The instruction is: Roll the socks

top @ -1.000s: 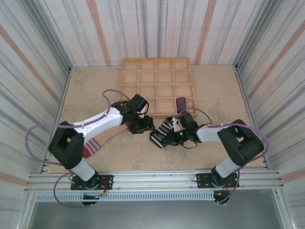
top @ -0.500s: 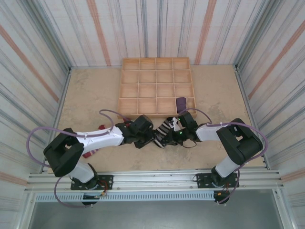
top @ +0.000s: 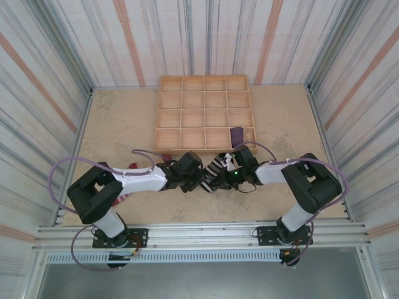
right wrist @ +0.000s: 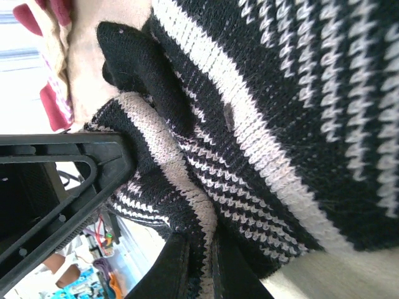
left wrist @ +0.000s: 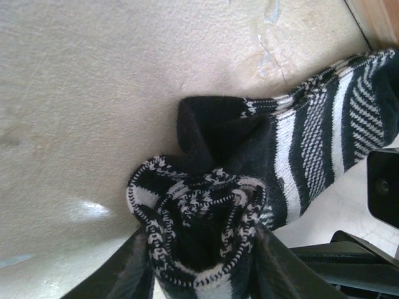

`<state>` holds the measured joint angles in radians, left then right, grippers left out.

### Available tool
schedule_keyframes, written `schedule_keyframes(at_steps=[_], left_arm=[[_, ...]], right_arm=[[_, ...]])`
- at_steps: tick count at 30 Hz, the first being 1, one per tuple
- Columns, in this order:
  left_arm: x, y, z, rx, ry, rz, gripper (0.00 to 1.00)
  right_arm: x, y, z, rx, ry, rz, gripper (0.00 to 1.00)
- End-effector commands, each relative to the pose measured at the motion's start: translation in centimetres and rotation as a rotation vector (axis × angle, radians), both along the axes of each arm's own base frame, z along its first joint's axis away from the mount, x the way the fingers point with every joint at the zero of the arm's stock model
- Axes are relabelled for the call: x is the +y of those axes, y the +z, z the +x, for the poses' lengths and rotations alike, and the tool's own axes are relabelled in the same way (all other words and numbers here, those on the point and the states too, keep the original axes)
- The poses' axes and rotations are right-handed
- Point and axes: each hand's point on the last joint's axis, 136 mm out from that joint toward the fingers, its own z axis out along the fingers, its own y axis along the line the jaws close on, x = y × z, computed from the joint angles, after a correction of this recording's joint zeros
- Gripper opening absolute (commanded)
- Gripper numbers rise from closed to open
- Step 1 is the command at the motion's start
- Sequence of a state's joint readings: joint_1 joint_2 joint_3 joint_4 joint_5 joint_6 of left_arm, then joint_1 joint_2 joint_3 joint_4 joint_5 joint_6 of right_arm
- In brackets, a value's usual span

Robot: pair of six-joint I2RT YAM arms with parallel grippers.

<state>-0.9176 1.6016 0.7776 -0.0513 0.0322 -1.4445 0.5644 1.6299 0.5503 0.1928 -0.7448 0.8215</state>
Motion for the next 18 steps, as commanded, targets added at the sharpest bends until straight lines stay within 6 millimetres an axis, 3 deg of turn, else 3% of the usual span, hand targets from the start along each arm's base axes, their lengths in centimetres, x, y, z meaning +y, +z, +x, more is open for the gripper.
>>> schedule_keyframes(at_steps=[1,7,10,12,15,18], left_arm=[[0.6,-1.2,-0.3,0.049,0.020,0.038,0.34],[1.4,-2.8,-0.5,0.141,-0.015,0.088,0.07],[1.8,-2.7,-0.3,0.145,-0.037,0.121,0.00],[2.1,-2.6,-0.2,0.154,-0.055,0.146,0.00],[2.2,-2.3,-0.2,0.175,-0.098,0.172,0.00],[2.2,-1.9,-0.4,0.201,-0.143,0.187,0.00]], right_arm=[[-2.1,-3.8,-1.0,0.097,-0.064,-0.143,0.00],[-1.8,-3.1,-0.5,0.052,-0.063,-0.108,0.00],[-1.6,-2.8,-0.1,0.030,-0.053,-0.099,0.02],[-1.5,-2.7,0.0,0.012,-0.033,-0.104,0.11],[-1.6,-1.6,0.4,-0.055,-0.004,-0.122,0.36],[-2.1,0.6,1.0,-0.179,0.022,-0.173,0.47]])
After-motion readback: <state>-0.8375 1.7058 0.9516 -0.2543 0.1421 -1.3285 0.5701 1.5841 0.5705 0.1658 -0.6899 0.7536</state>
